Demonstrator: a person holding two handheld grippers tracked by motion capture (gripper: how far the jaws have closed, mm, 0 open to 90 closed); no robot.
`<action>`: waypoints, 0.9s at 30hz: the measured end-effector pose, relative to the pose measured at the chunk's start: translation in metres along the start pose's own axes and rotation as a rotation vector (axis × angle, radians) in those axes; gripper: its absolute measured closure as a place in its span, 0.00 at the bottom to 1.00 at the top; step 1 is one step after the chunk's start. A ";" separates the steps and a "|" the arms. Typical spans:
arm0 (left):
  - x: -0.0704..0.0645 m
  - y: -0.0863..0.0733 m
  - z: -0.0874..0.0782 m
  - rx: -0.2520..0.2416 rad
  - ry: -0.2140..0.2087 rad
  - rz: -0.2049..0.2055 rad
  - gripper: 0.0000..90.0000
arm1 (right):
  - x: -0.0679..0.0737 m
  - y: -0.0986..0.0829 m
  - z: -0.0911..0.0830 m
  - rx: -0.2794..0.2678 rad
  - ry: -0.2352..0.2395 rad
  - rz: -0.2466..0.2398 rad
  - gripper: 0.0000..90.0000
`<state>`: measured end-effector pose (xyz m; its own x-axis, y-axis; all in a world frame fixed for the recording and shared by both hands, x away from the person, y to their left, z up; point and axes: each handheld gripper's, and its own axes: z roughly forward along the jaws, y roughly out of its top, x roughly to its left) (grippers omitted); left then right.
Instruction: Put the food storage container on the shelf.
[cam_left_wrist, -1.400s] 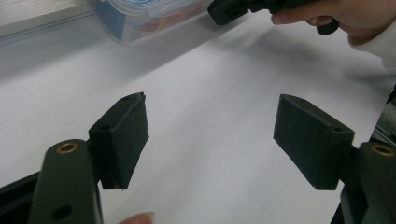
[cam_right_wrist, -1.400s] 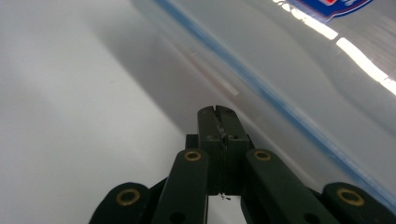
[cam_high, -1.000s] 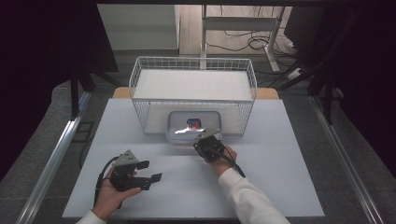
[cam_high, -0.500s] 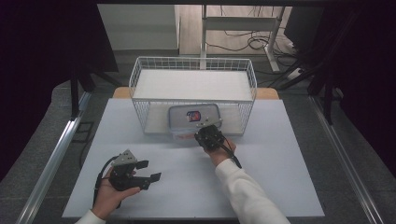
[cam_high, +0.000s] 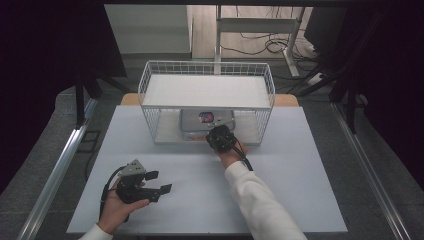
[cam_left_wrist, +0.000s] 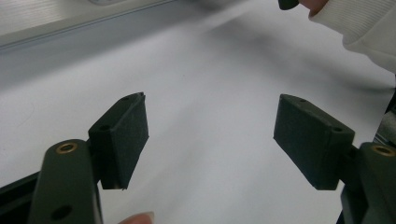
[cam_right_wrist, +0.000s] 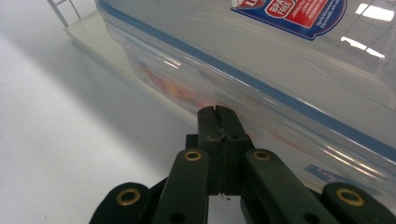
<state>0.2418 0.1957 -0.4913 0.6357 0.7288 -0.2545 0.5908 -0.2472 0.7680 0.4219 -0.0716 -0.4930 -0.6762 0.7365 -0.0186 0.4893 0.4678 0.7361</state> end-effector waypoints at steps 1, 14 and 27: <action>0.000 0.000 0.000 0.000 0.001 -0.002 0.29 | 0.000 0.000 0.001 -0.002 -0.001 0.003 0.99; -0.001 0.002 0.002 0.004 0.006 0.006 0.28 | 0.000 0.001 0.002 -0.023 0.008 0.014 0.99; -0.002 -0.001 -0.002 -0.011 0.023 -0.002 0.28 | 0.011 -0.037 -0.089 -0.022 0.113 -0.103 0.99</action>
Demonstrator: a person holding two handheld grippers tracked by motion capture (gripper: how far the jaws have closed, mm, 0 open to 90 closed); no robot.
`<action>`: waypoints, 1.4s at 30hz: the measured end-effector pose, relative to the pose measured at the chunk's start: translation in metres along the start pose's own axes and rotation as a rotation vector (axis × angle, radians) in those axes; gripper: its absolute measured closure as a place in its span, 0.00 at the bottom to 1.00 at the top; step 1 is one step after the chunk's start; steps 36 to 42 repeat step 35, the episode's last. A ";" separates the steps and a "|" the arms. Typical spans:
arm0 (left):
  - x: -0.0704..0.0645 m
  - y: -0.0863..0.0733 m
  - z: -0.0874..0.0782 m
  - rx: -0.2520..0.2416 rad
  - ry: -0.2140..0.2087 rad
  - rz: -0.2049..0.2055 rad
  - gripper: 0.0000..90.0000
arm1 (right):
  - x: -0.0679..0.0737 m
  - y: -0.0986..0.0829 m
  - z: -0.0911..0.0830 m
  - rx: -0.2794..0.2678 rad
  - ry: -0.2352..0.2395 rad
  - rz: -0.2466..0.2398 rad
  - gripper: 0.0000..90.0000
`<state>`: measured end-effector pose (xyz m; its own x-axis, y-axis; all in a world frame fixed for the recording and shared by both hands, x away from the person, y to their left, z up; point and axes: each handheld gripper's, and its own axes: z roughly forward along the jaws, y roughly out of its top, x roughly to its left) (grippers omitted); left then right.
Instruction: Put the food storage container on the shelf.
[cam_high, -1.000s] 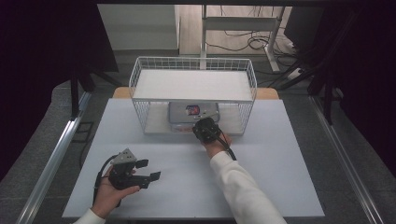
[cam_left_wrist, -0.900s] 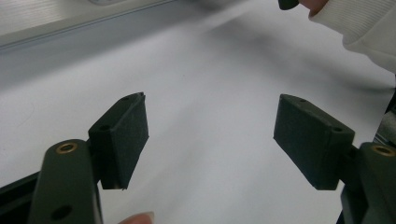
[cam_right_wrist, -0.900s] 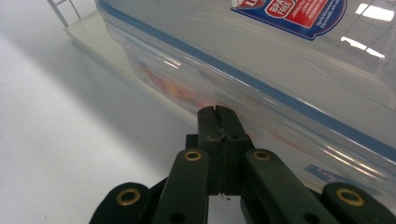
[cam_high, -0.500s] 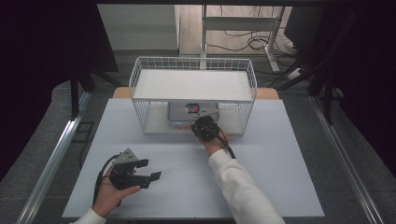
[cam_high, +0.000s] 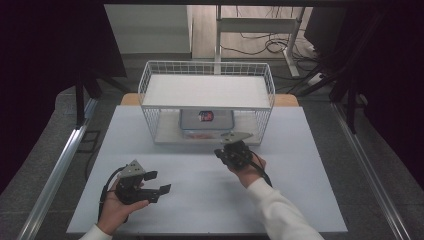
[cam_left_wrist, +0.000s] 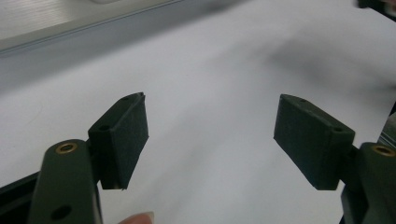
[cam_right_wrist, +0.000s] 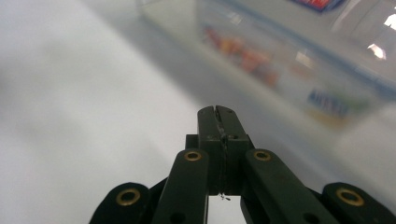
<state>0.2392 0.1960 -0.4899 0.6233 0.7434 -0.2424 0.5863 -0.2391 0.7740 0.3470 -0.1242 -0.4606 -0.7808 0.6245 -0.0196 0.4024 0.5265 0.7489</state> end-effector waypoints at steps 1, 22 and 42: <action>0.000 0.000 0.000 0.000 0.002 -0.003 0.28 | 0.000 -0.006 -0.010 -0.003 0.002 -0.002 0.99; 0.002 -0.009 -0.004 0.010 0.077 -0.006 0.28 | -0.012 -0.110 -0.113 -0.021 -0.070 0.119 0.47; 0.003 -0.007 -0.002 0.007 0.067 -0.007 0.27 | -0.010 -0.110 -0.110 -0.054 -0.083 0.112 0.25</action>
